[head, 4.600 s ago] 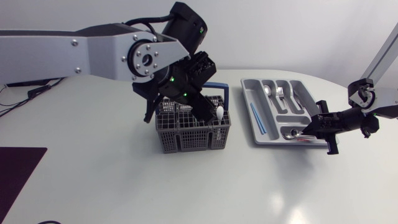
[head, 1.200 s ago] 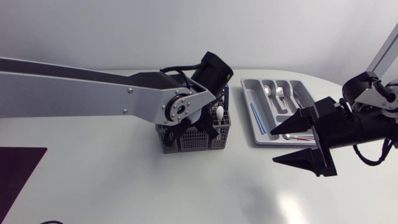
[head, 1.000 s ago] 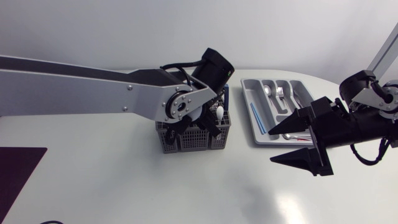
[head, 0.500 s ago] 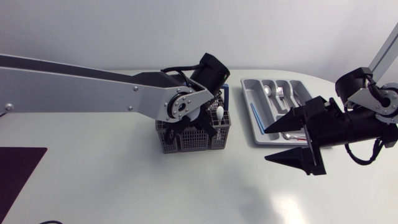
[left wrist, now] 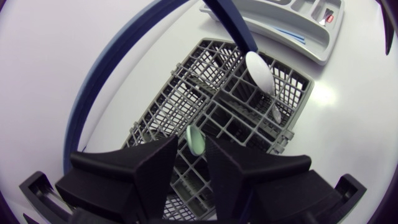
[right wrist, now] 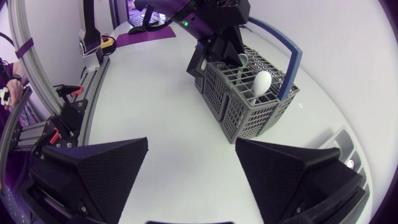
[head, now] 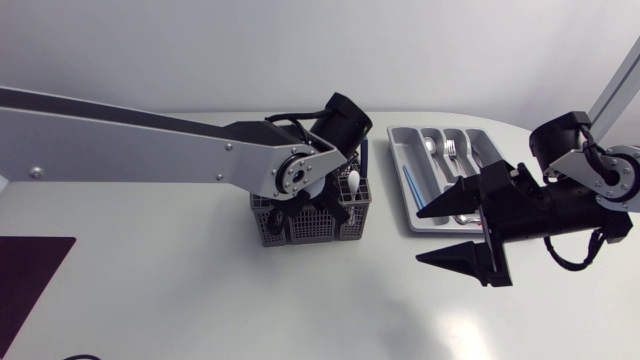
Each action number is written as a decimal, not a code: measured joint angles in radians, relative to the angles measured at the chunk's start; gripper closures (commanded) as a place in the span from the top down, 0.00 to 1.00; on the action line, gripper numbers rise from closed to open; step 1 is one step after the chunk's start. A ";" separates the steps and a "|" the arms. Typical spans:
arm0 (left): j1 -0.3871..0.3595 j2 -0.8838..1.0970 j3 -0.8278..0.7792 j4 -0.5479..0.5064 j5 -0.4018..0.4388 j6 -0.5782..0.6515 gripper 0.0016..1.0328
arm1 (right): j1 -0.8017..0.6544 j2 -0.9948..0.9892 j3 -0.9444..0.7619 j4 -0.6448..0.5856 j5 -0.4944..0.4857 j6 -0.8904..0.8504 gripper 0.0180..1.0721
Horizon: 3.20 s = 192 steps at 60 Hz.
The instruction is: Unload the cutlery basket into the drawer organizer.
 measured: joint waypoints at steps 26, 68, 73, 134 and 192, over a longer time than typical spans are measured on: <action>-0.005 0.019 0.011 0.016 -0.001 -0.005 0.11 | 0.000 -0.024 -0.028 0.003 0.003 0.000 0.96; -0.061 -0.047 -0.064 0.117 -0.004 -0.006 0.11 | -0.002 -0.044 -0.028 0.003 0.003 -0.001 0.96; -0.075 -0.066 -0.090 0.142 -0.009 -0.003 0.11 | -0.002 -0.044 -0.028 0.003 0.003 -0.001 0.96; -0.133 -0.222 -0.317 0.436 -0.028 0.219 0.11 | -0.016 -0.058 -0.075 0.003 0.003 -0.023 0.96; -0.146 -0.400 -0.314 0.321 0.019 0.256 0.11 | -0.048 -0.103 -0.078 0.004 0.002 -0.026 0.96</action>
